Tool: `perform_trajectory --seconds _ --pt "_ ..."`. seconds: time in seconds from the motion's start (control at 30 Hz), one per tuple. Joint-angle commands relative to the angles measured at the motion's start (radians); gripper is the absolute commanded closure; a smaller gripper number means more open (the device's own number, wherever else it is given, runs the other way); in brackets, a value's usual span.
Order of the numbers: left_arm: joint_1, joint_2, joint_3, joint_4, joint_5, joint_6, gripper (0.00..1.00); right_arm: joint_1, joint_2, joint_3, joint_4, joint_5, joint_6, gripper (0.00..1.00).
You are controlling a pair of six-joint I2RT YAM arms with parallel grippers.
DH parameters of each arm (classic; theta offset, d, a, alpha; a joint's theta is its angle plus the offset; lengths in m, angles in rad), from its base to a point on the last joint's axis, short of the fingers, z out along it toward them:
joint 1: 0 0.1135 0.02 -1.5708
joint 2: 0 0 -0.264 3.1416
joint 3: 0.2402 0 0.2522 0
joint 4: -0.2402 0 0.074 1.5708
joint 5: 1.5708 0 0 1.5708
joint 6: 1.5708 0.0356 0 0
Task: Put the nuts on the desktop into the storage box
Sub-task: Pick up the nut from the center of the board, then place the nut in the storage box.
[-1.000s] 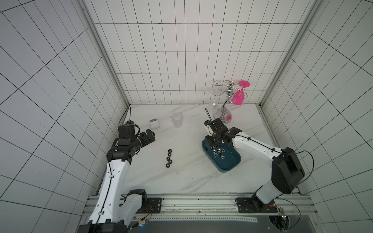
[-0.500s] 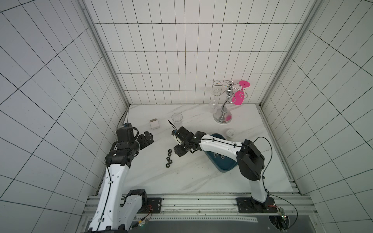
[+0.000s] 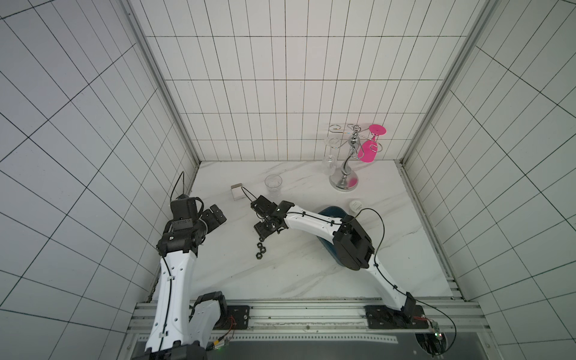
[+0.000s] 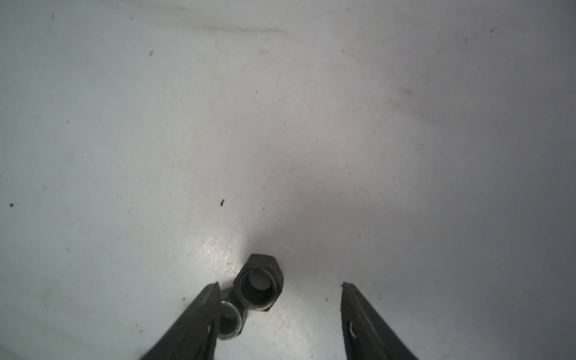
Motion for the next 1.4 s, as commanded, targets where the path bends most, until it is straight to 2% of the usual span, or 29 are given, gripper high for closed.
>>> perform_trajectory --seconds 0.0,0.1,0.23,0.4,0.47,0.6,0.73,0.97,1.13,1.37 --pt "0.011 0.003 0.008 0.002 0.013 0.021 0.02 0.009 0.044 0.064 -0.080 0.020 -0.026 0.39" --pt "0.011 0.007 0.008 0.005 0.015 0.024 0.01 0.009 0.063 0.081 -0.094 0.024 -0.039 0.43" --pt "0.011 0.007 0.008 0.007 0.013 0.026 0.01 0.009 0.062 0.071 -0.104 0.045 -0.047 0.54" --pt "0.012 0.006 0.010 0.005 0.018 0.027 0.01 0.001 0.022 -0.003 -0.082 0.045 -0.051 0.76" --pt "0.012 0.006 0.010 0.005 0.022 0.027 0.02 -0.002 -0.026 -0.071 -0.048 0.041 -0.051 0.80" --pt "0.011 -0.002 0.010 0.023 0.088 0.052 0.02 -0.029 -0.162 -0.223 0.057 0.013 -0.011 0.83" --pt "-0.003 0.015 0.017 0.018 0.165 0.054 0.02 -0.084 -0.385 -0.447 0.164 0.009 0.044 0.84" --pt "-0.102 0.029 0.009 0.061 0.140 -0.001 0.02 -0.247 -0.722 -0.740 0.173 0.064 0.041 0.84" --pt "-0.148 0.047 0.007 0.081 0.118 -0.028 0.02 -0.379 -0.802 -0.845 0.123 0.101 -0.009 0.83" --pt "-0.155 0.062 0.014 0.091 0.110 -0.031 0.02 -0.489 -0.768 -0.883 0.127 0.075 -0.033 0.84"
